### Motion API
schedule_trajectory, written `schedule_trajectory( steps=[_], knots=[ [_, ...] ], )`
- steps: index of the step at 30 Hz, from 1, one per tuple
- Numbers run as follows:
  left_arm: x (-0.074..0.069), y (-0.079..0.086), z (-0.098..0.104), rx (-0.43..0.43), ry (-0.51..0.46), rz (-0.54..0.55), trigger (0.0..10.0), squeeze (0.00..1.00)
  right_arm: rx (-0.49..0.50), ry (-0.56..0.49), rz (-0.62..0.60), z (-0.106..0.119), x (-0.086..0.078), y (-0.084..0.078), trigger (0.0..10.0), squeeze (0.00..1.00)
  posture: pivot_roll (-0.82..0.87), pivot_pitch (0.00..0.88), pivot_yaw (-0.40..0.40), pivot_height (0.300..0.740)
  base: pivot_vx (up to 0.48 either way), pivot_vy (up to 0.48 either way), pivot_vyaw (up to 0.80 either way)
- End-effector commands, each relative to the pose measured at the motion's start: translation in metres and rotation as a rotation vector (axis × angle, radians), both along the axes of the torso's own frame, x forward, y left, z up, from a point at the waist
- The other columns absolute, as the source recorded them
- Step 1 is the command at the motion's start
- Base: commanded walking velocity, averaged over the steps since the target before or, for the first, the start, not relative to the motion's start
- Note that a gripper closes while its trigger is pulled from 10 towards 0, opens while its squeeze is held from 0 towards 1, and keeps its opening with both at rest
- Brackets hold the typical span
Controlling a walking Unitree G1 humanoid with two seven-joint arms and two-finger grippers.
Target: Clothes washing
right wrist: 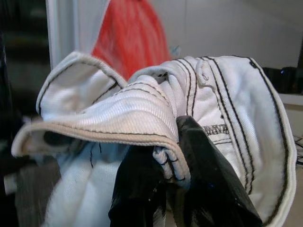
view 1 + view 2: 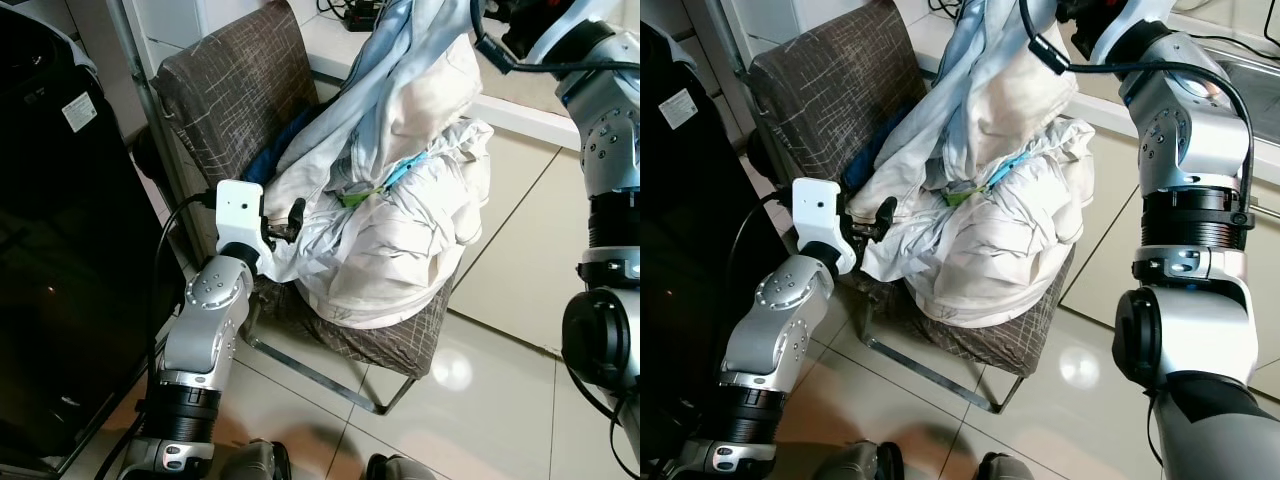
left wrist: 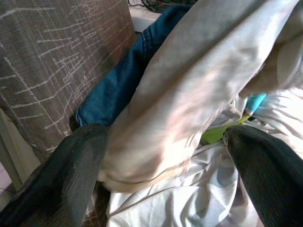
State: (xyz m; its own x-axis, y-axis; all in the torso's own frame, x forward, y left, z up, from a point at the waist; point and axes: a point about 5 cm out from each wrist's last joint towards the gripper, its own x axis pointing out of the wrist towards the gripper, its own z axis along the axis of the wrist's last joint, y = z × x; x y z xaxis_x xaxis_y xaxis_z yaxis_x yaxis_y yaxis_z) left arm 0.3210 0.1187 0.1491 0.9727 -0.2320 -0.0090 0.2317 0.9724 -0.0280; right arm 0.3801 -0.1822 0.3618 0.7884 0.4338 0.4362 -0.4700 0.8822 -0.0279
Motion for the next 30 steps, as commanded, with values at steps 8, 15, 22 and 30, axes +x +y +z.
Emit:
schedule_trajectory(
  steps=[8, 15, 22, 30],
  knots=[
    [0.01, 0.022, 0.01, 0.014, -0.067, 0.196, 10.0, 0.0, 0.258, -0.189, -0.037, 0.064, -0.017, -0.017, 0.0, 0.0, -0.08, 0.0, -0.039, 0.74, 0.0, 0.0, 0.0],
    [0.014, 0.041, 0.007, 0.039, -0.055, 0.308, 10.0, 0.0, 0.246, -0.317, 0.044, 0.094, -0.044, -0.017, 0.0, 0.0, -0.09, 0.0, -0.036, 0.74, 0.0, 0.0, 0.0],
    [0.016, 0.05, 0.001, 0.082, -0.026, 0.351, 10.0, 0.0, 0.064, -0.282, 0.066, 0.043, -0.071, -0.032, 0.0, 0.0, -0.14, 0.0, -0.011, 0.74, 0.0, 0.0, 0.0],
    [0.021, 0.059, -0.002, 0.129, -0.015, 0.396, 10.0, 0.0, -0.07, -0.169, -0.513, -0.063, -0.076, -0.061, 0.0, 0.0, -0.22, 0.0, 0.052, 0.74, 0.0, 0.0, 0.0]
  ],
)
